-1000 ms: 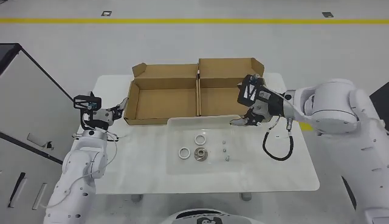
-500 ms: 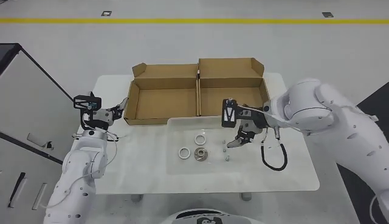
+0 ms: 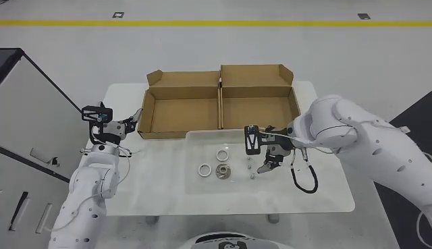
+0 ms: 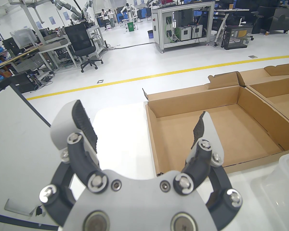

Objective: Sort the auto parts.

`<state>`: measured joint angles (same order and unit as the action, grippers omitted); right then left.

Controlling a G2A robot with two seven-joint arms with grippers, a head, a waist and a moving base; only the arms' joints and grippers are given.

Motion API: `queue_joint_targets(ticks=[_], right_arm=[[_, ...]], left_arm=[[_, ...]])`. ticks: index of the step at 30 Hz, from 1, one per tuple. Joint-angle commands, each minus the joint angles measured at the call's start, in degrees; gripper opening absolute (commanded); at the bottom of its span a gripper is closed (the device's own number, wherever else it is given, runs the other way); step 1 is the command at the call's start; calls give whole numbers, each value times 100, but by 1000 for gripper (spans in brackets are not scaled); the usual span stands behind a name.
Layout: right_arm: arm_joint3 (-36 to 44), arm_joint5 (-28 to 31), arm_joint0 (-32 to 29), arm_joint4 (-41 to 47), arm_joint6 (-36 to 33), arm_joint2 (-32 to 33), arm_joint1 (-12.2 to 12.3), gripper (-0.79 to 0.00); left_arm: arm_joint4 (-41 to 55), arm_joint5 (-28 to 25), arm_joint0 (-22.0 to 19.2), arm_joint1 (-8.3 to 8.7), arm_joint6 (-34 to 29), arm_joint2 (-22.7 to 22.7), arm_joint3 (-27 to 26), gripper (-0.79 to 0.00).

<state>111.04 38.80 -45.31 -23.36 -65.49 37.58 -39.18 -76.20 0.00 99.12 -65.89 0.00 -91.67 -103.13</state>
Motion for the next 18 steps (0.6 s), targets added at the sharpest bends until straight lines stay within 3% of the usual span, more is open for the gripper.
queue_joint_targets(ticks=[1, 13, 18], right_arm=[[0, -1, 0, 0, -1, 0, 0, 0], [273, -111, 85, -214, -110, -56, -33, 0], [308, -370, 569, -442, -370, -637, -150, 0]], left_arm=[[0, 0, 0, 0, 0, 0, 0, 0], [0, 0, 0, 0, 0, 0, 0, 0], [0, 0, 0, 0, 0, 0, 0, 0]])
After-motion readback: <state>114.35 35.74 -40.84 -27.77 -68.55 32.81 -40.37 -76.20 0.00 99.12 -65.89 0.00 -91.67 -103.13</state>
